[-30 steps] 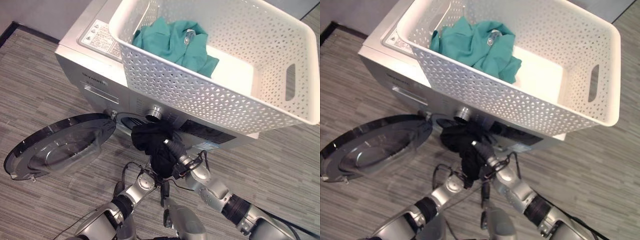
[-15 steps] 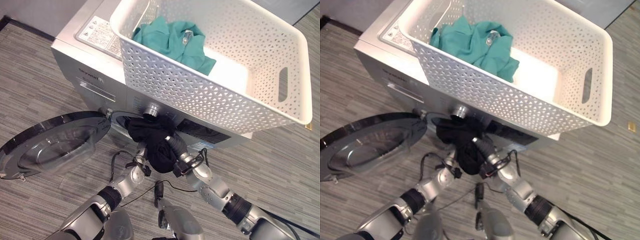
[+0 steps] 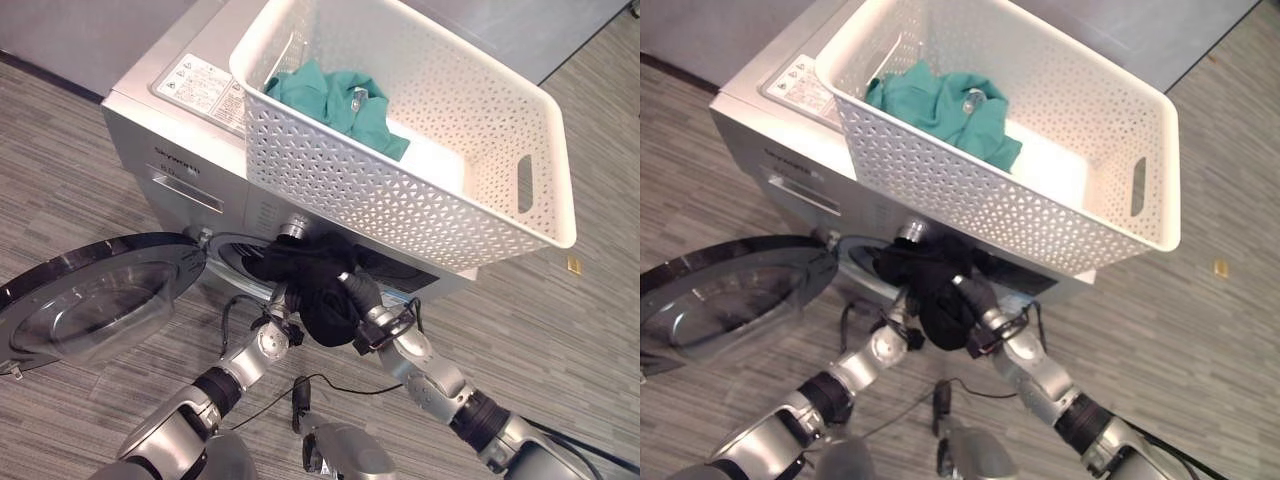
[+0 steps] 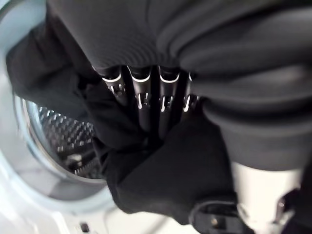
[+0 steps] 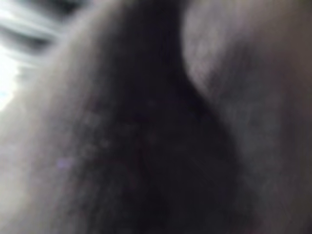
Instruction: Grab the laundry basket,head to the washer,open it,put in the laundry and shut it.
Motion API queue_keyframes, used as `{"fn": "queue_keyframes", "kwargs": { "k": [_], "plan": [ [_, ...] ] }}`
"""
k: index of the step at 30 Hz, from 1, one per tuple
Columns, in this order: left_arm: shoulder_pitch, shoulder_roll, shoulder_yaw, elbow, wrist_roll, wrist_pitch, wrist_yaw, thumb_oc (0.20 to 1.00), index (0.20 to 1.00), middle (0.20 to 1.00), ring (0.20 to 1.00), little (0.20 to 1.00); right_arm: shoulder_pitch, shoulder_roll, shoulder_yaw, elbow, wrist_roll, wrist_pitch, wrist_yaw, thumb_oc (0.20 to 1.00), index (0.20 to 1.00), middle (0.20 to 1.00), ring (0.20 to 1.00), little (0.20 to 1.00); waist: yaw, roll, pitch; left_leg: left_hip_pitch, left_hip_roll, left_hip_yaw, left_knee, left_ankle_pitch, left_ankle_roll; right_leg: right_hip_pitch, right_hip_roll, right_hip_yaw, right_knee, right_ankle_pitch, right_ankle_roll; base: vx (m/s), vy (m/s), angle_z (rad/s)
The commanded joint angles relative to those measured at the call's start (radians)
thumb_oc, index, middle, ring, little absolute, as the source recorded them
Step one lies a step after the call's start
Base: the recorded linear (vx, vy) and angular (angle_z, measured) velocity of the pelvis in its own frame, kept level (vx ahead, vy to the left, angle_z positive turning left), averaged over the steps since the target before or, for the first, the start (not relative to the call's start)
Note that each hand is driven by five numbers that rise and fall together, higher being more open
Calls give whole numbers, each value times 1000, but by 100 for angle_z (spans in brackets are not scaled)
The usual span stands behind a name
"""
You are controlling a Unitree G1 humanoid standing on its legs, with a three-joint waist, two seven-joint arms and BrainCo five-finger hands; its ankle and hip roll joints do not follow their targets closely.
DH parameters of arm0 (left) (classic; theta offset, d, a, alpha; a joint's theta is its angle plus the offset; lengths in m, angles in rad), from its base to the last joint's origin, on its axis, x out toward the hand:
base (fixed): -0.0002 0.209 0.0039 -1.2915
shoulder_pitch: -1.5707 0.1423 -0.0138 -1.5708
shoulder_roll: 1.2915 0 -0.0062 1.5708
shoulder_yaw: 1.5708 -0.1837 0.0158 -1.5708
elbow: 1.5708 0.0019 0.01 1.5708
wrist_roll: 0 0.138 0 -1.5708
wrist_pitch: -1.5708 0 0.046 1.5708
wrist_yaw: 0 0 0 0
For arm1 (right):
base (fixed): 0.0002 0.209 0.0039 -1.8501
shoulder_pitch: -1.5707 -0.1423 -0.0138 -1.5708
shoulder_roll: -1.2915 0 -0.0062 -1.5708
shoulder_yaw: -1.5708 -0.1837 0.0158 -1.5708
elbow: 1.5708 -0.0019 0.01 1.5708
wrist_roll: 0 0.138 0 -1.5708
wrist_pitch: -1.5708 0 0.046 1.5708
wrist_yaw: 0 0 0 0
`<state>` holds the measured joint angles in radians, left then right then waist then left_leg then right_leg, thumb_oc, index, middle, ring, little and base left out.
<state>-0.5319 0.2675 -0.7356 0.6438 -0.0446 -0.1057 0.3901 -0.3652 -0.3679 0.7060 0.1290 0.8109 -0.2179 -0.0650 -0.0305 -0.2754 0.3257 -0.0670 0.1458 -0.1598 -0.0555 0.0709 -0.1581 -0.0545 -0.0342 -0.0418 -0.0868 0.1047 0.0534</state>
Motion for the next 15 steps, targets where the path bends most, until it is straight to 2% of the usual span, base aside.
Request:
{"fn": "queue_keyframes", "kwargs": {
  "k": [1,5,6,7,8,9,15],
  "plan": [
    [-158,-179,-32,16,-59,-107,-45,1000,1000,1000,1000,1000,-11,14,-28,-45,34,-41,-1,200,200,200,200,200,-17,13,-76,119,91,82,18,-182,49,-66,-30,67,4,-3,70,0,0,0],
    [-177,-199,-47,19,-106,-114,-68,1000,1000,1000,1000,1000,-19,6,-44,-26,31,-45,-10,200,200,200,200,200,-30,13,-76,123,88,87,19,-187,50,-69,-29,74,4,2,71,-2,0,-3],
    [-178,-203,-53,25,-124,-115,-74,699,699,699,699,699,-15,4,-47,-32,30,-46,-8,200,200,200,200,200,-33,14,-74,126,86,90,19,-189,51,-69,-30,76,4,3,72,-3,2,-8],
    [-178,-203,-53,25,-124,-115,-74,464,464,464,464,464,-14,4,-47,-32,30,-46,-8,200,200,200,200,200,-32,14,-74,126,86,90,19,-189,51,-68,-30,76,4,3,72,-1,11,-4],
    [-174,-203,-55,22,-133,-117,-82,297,297,297,297,297,-13,4,-49,-37,32,-46,-7,200,200,200,200,200,-33,16,-72,128,85,90,19,-190,52,-69,-31,77,5,3,72,0,0,0],
    [-174,-203,-55,22,-133,-117,-82,200,200,200,200,200,-13,4,-49,-37,32,-46,-7,200,200,200,200,200,-32,16,-71,129,85,90,19,-190,52,-68,-31,77,5,3,72,0,0,0],
    [-148,-171,-60,-21,-151,-120,-102,200,200,200,200,200,1,5,-52,-49,32,-42,-1,200,200,200,200,200,-24,25,-56,130,76,90,23,-193,56,-69,-36,72,6,5,74,0,0,0]
  ]
}}
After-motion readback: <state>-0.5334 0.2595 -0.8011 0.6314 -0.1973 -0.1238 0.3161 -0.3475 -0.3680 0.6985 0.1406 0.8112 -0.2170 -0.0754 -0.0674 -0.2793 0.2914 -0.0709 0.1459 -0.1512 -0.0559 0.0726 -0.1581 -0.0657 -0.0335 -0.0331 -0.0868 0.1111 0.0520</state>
